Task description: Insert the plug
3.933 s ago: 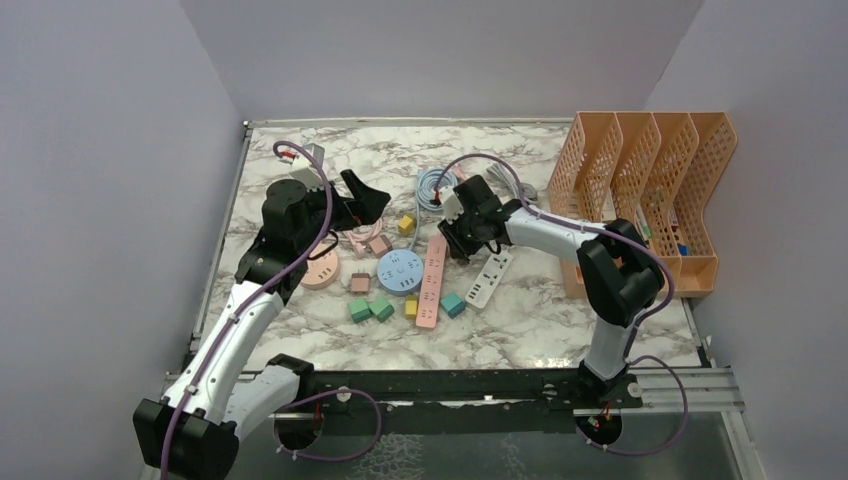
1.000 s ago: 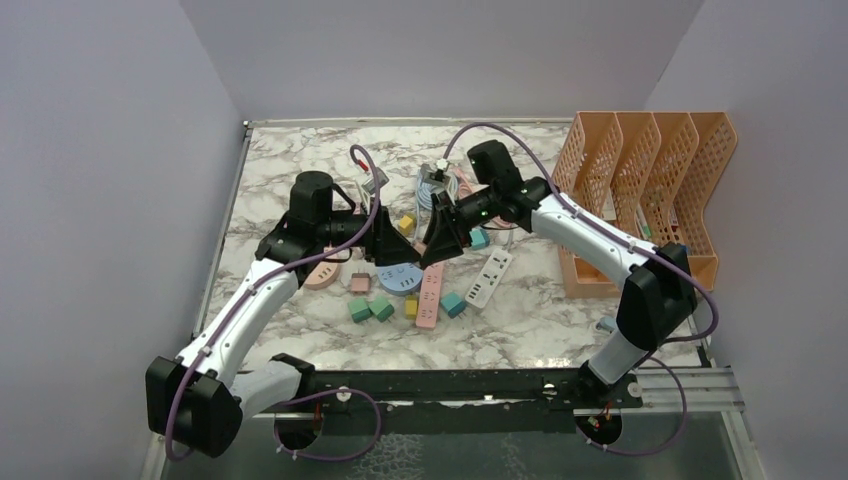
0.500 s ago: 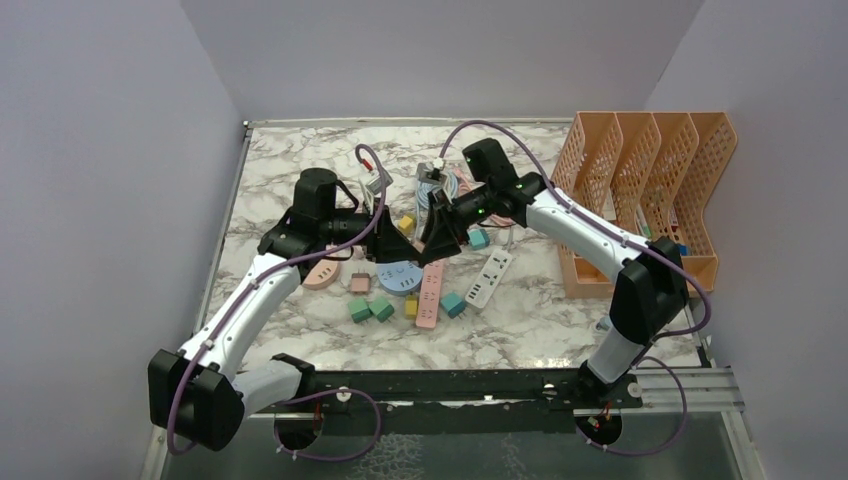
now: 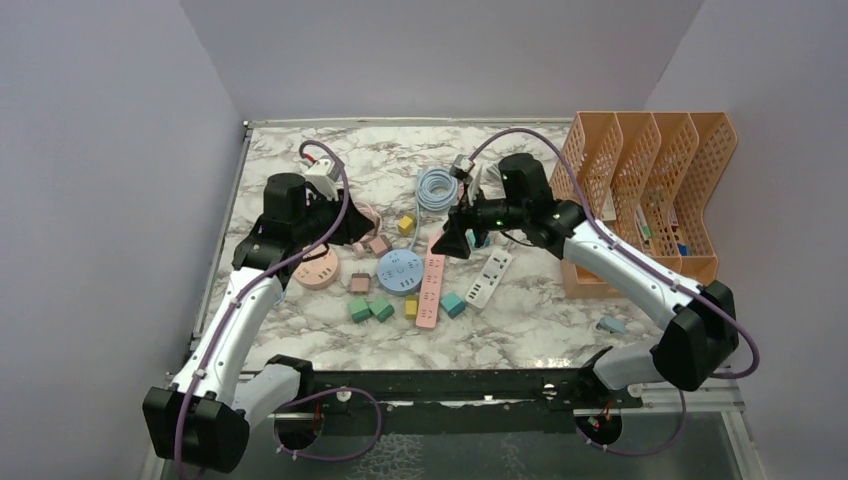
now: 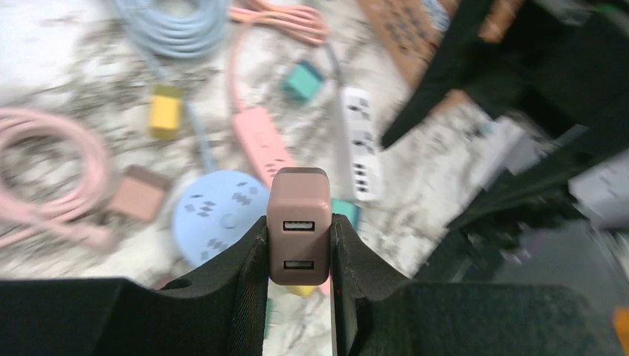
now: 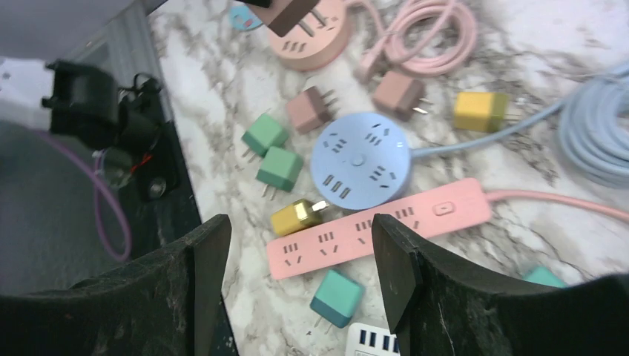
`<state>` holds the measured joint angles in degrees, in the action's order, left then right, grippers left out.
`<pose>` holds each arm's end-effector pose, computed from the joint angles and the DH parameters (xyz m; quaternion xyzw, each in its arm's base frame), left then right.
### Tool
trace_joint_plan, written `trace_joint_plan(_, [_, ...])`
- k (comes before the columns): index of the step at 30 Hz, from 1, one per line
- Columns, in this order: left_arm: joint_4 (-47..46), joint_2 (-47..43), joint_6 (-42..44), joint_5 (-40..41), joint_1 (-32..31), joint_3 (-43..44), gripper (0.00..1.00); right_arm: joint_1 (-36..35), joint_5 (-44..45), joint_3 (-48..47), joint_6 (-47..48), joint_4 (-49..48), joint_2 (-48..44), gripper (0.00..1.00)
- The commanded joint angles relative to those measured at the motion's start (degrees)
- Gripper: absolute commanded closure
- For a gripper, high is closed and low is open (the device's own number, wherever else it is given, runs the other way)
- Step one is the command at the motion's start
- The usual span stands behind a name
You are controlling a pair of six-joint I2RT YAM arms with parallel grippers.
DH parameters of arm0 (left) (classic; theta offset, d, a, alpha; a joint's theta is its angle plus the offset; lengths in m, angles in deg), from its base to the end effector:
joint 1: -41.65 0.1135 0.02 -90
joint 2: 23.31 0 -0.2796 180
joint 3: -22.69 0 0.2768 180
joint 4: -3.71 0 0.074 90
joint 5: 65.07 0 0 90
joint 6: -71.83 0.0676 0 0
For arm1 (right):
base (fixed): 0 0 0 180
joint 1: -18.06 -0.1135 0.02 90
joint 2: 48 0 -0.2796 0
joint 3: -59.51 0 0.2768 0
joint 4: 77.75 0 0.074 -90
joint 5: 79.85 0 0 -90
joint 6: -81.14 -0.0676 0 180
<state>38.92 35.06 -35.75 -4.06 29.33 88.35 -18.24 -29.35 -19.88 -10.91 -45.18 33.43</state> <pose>0.2525 -0.0887 0.3244 0.0909 0.8346 -0.3360 0.4270 0.2637 0.2471 0.3085 -0.3955 0.7502 0.4263 0.3149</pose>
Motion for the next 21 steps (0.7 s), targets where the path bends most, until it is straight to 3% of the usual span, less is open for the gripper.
trace_joint_plan(1, [6.47, 0.73, -5.52, 26.36, 1.18, -1.49, 1.0, 0.26, 15.84, 3.07, -7.9, -7.18, -4.57, 0.31])
trace_joint_plan(9, [10.58, 3.84, -7.35, 33.47, 4.54, -2.26, 1.0, 0.29, 17.86, 6.93, -11.76, -7.35, -6.86, 0.34])
trace_joint_plan(15, [13.08, 6.46, -22.7, 43.47, 5.1, -4.85, 1.0, 0.28, 19.09, 6.74, -13.62, -4.38, -5.91, 0.36])
trace_joint_plan(21, [13.15, 10.25, -34.4, 47.54, 5.09, -4.24, 1.0, 0.26, 19.91, 8.07, -14.85, -3.4, -6.5, 0.36])
